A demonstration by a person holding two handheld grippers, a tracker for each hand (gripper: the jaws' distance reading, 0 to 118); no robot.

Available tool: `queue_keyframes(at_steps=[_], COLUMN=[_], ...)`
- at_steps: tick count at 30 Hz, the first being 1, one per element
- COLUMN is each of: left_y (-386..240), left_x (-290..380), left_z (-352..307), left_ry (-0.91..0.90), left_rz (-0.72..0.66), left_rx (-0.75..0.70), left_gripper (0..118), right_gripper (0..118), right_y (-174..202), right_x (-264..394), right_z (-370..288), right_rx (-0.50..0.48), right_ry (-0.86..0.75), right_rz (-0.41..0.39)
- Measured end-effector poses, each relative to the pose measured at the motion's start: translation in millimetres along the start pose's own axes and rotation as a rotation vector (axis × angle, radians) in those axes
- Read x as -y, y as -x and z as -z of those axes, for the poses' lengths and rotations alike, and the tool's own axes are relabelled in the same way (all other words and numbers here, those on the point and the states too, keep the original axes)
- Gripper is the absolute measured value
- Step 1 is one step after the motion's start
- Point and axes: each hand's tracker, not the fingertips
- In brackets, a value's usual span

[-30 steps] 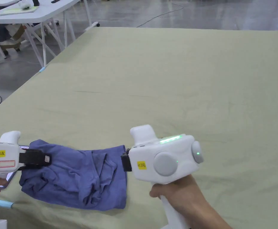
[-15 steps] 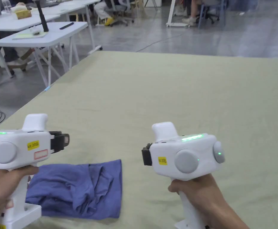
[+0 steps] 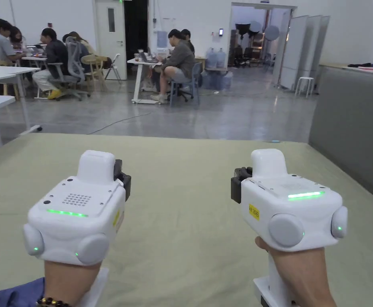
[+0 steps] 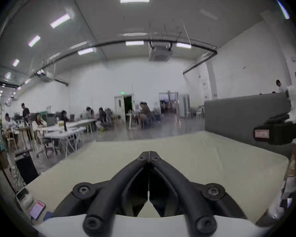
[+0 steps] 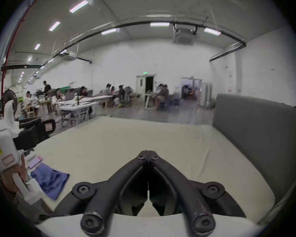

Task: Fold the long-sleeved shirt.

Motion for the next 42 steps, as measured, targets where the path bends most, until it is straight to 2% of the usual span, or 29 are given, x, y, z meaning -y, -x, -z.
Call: queue_keyframes(at_steps=[3, 6, 8, 11, 16, 18, 21, 28, 34, 36, 37, 38, 39, 40, 41, 42], left_y=[-23, -39, -47, -55, -60, -64, -62, -63, -69, -70, -70, -69, -68, -68, -69, -69], left_x=[11, 30, 39, 59, 93, 105, 118, 119, 114, 112, 112, 111, 109, 108, 108, 108], left_z=[0, -16, -30, -48, -70, -76, -81, -88, -87, -87, -87, -86, -85, -85, -84, -84], left_ry=[0.002, -0.041, -0.019, 0.004, 0.062, 0.096, 0.129, 0.135, 0.125, 0.122, 0.120, 0.114, 0.117, 0.114, 0.099, 0.084], left_rz=[-0.010, 0.000, -0.026, -0.024, -0.013, 0.013, -0.064, -0.061, -0.054, -0.053, -0.055, -0.055, -0.063, -0.076, -0.087, -0.098], left_rx=[0.032, 0.034, 0.029, -0.004, 0.002, -0.034, -0.035, -0.029, -0.022, -0.024, -0.026, -0.025, -0.021, -0.026, -0.045, -0.049], left_gripper=[0, 0, 0, 0, 0, 0, 0, 0, 0, 0, 0, 0, 8, 18, 37, 82], right_gripper=[0, 0, 0, 0, 0, 0, 0, 0, 0, 0, 9, 27, 54, 73, 90, 102], right_y=[-14, -24, -27, -27, -29, -30, -30, -26, -30, -31, -32, -35, -38, -39, -40, -40], right_x=[20, 43, 59, 79, 102, 107, 115, 135, 141, 140, 140, 140, 138, 137, 137, 137], right_z=[-5, -17, -23, -32, -47, -52, -54, -55, -56, -57, -58, -57, -57, -56, -56, -56], right_rx=[0.092, 0.112, 0.131, 0.135, 0.151, 0.163, 0.155, 0.131, 0.137, 0.167, 0.177, 0.177, 0.172, 0.171, 0.179, 0.187], right_ry=[-0.058, -0.087, -0.102, -0.115, -0.097, -0.087, -0.100, -0.057, -0.035, -0.039, -0.049, -0.045, -0.040, -0.035, -0.033, -0.035], right_rz=[-0.079, -0.057, -0.004, 0.007, -0.063, -0.050, -0.020, -0.067, -0.058, -0.064, -0.074, -0.074, -0.073, -0.070, -0.071, -0.076])
